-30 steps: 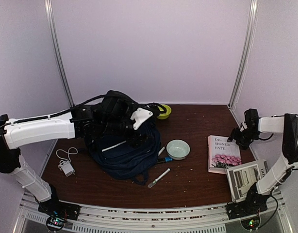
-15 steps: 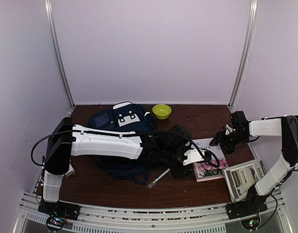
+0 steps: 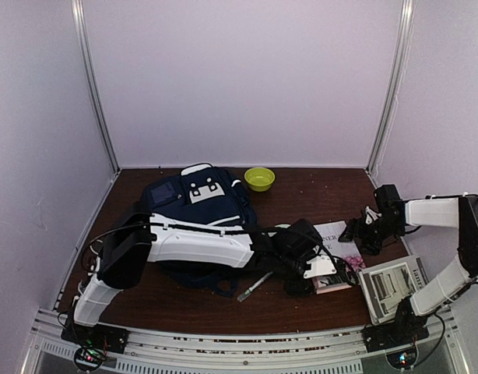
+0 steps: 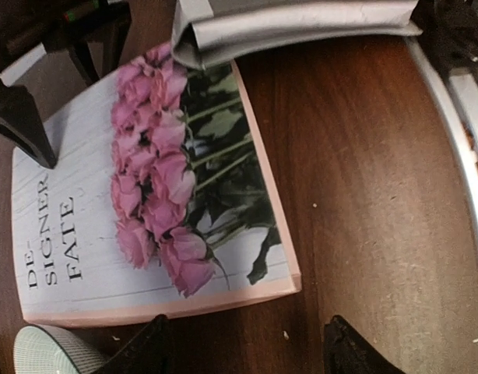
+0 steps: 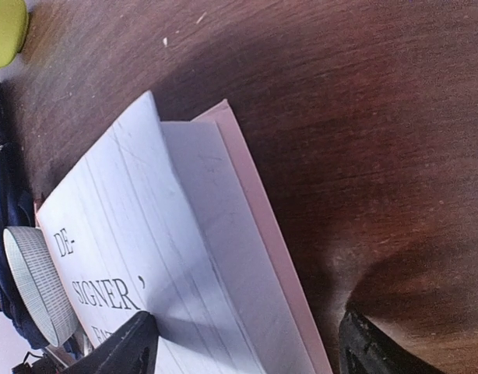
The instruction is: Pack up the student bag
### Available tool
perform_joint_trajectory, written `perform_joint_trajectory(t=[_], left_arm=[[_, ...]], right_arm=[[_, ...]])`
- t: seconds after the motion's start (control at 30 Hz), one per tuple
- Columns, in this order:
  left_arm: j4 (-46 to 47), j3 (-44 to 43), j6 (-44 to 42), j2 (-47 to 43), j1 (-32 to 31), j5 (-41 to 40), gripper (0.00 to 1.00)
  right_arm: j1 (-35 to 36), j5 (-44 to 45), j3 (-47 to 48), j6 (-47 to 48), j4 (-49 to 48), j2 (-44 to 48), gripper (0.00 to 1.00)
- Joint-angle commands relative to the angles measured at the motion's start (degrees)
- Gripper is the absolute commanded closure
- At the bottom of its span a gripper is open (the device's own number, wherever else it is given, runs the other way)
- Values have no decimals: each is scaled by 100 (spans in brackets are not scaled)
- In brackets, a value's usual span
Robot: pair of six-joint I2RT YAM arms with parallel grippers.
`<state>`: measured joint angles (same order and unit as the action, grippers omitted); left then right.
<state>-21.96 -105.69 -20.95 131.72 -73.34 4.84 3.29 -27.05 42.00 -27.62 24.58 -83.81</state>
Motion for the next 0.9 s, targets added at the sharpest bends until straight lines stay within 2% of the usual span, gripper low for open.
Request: perform_joint_trajectory(t=[0.0, 0.13, 0.23, 0.4, 0.63, 0.87], left_arm=[[-155, -387, 90, 446, 47, -423, 34], [8, -384, 245, 596, 132, -580, 37], [170, -310, 331, 604, 177, -678, 37], [357, -356, 345, 580, 230, -692, 37], [744, -435, 559, 595, 426, -461, 37], [1022, -411, 585, 609, 496, -289, 36]], right_arm=[[36, -646, -282, 59, -205, -113, 20], [49, -973, -327, 135, -255, -86, 23], [62, -1367, -364, 173, -314, 7, 32], [195, -1910, -325, -12, -327, 640, 37], [353, -1808, 45, -105, 365, 1567, 36], [453, -1466, -178, -144, 492, 1755, 36]])
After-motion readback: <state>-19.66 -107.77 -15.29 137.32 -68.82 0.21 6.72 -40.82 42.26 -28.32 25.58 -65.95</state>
